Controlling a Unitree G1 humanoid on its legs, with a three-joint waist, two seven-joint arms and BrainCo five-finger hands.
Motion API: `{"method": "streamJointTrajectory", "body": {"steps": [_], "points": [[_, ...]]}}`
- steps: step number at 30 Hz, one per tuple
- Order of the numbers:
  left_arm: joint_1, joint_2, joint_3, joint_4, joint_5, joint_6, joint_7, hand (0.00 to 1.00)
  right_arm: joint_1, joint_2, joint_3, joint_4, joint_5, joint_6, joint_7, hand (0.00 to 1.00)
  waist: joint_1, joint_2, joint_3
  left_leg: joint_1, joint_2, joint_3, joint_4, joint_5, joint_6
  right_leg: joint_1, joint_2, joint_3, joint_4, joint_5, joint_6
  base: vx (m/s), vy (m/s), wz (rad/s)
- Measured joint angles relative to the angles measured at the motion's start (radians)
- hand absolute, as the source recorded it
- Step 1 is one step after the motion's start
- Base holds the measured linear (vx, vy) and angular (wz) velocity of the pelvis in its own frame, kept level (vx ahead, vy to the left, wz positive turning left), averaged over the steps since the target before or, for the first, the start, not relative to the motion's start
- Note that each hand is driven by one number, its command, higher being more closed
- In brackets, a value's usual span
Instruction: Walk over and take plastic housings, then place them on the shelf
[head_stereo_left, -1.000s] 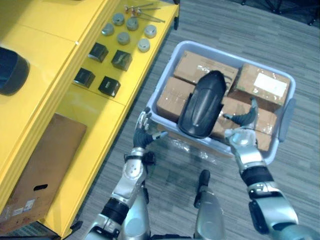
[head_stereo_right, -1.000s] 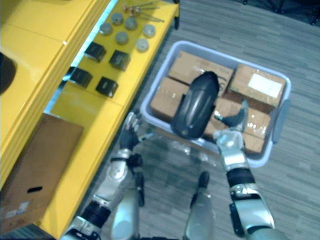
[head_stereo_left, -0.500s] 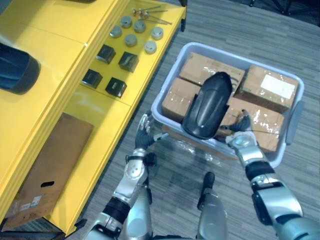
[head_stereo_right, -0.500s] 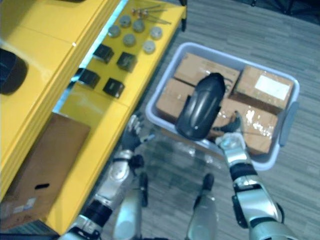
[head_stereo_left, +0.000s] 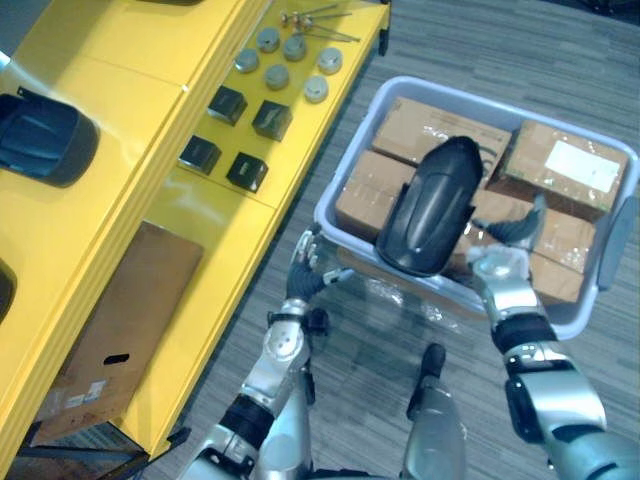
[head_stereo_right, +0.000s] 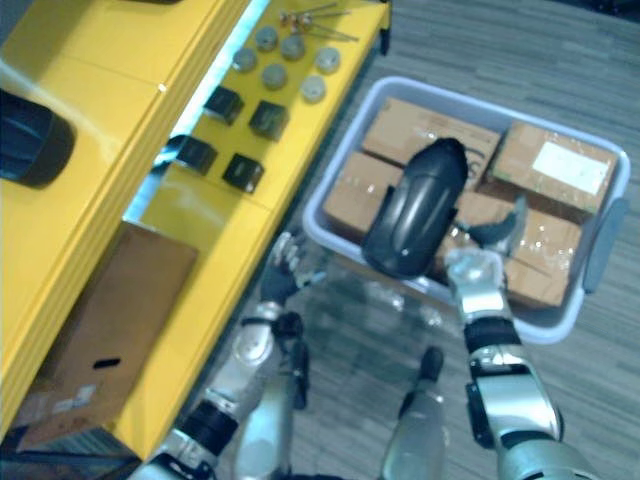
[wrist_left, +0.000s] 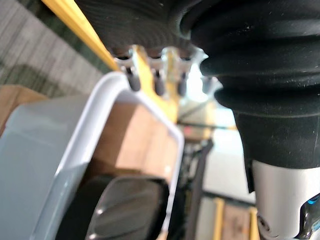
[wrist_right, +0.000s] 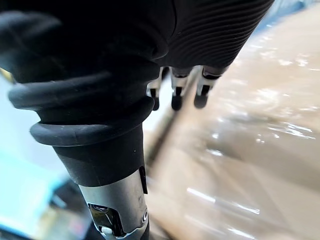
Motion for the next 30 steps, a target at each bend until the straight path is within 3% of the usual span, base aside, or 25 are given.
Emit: {"method": "streamJointTrajectory", "body": {"steps": [5,13,22,26,30], "points": [[0.002,0.000,-0.001,-0.001,0.000,0.000,0.005,0.00,0.000,0.017,0.013,-0.066,-0.039,-0.056,-0.013,0.00,0.001,0.000,0.000,0.006,0.000,0.006,-0.005,0.000,0.000,0.000,-0.001,0.005,0.000,0.000,0.000,0.01,0.002,-0.01],[0.011,0.000,-0.020,0.001,0.000,-0.001,0.005,0.00,0.000,0.034,0.063,-0.067,-0.055,-0.060,0.052,0.00,0.004,0.005,0.003,0.019,-0.001,0.019,-0.020,0.000,0.000,-0.004,-0.002,0.017,0.001,0.000,0.000,0.00,0.003,-0.04],[0.004,0.000,-0.037,0.021,0.000,-0.002,0.007,0.00,-0.023,0.034,0.101,-0.006,-0.067,0.012,0.118,0.00,0.016,0.022,0.011,0.018,-0.003,0.017,-0.019,0.001,0.001,-0.007,-0.004,0.017,0.008,-0.002,0.001,0.00,0.000,0.00],[0.002,-0.001,-0.038,0.048,-0.001,-0.002,0.007,0.00,-0.022,0.035,0.103,0.052,-0.071,0.075,0.151,0.00,0.025,0.022,0.011,0.016,-0.003,0.017,-0.020,0.002,0.000,-0.012,-0.005,0.017,0.011,-0.003,0.000,0.00,0.000,0.00],[0.003,0.000,-0.038,0.049,-0.001,-0.002,0.008,0.00,-0.020,0.035,0.111,0.071,-0.071,0.103,0.128,0.00,0.028,0.022,0.011,0.013,-0.003,0.016,-0.020,0.002,0.000,-0.013,-0.005,0.016,0.011,-0.003,0.000,0.00,0.000,0.00]]}}
